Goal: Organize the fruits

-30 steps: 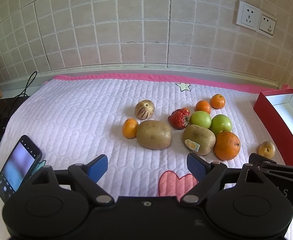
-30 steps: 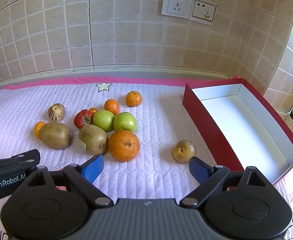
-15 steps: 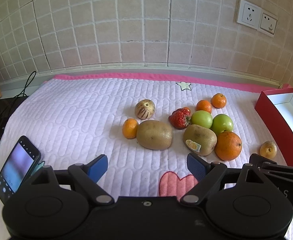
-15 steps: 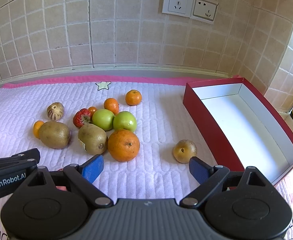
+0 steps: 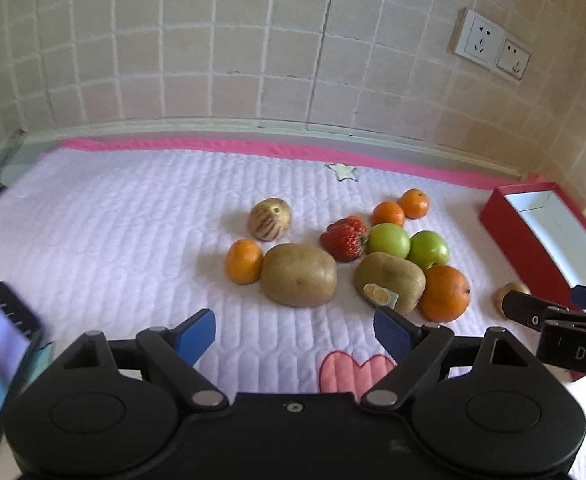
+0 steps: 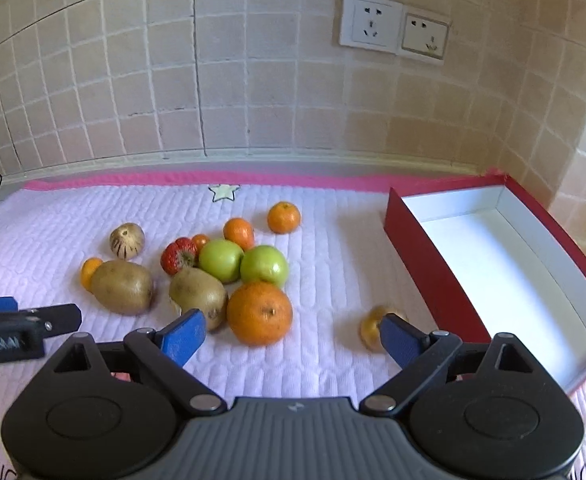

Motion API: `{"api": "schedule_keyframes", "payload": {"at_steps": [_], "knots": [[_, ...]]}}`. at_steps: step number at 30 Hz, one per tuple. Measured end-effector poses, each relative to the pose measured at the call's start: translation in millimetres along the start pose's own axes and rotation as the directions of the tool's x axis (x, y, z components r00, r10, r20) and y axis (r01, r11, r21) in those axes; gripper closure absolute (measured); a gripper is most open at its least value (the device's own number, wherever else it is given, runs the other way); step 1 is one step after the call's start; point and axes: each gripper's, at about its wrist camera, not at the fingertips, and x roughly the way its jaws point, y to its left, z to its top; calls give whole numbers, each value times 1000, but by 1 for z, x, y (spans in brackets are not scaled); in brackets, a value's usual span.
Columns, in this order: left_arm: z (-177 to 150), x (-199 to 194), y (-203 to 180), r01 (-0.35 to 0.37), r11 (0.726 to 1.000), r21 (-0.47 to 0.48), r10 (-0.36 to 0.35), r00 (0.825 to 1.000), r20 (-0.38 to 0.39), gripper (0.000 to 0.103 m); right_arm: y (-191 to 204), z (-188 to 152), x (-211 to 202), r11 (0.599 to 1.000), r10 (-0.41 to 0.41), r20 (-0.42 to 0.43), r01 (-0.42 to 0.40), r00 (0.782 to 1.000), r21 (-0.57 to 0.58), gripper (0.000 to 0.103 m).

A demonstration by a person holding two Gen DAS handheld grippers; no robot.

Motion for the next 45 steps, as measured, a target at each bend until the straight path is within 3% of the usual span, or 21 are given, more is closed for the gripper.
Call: {"api": "schedule_keyframes", "payload": {"at_steps": [6, 10, 14, 18, 24, 35, 37, 45], "knots": [[12, 29, 17, 65, 997, -43, -65, 998, -10, 1, -2, 11, 24, 998, 27, -34, -29, 999, -51, 12], [17, 53, 25, 123, 982, -140, -130, 990, -46, 1, 2, 15, 40, 992, 50, -51, -55, 997, -114, 13], [21, 75, 24, 57, 975, -216, -75, 994, -76, 1, 2, 18, 57, 983, 79, -88, -92, 993, -157, 18], [22, 92, 27, 36, 957, -289, -72, 991, -115, 1, 3, 16, 70, 973, 91, -118, -113, 989, -202, 18], [23, 108, 26, 24, 951, -307, -71, 987, -143, 1, 5, 14, 88, 954, 107, -153, -145, 982, -261, 19], [28, 121, 14, -31, 964, -263, -8, 989, -148, 3, 12, 10, 113, 939, 136, -208, -193, 969, -285, 35], [28, 121, 13, -42, 966, -254, 7, 990, -138, 11, 11, 11, 115, 942, 144, -212, -200, 967, -271, 38], [28, 119, 7, -37, 976, -216, 10, 993, -121, 23, 3, 10, 123, 945, 193, -236, -245, 952, -217, 43]]}}
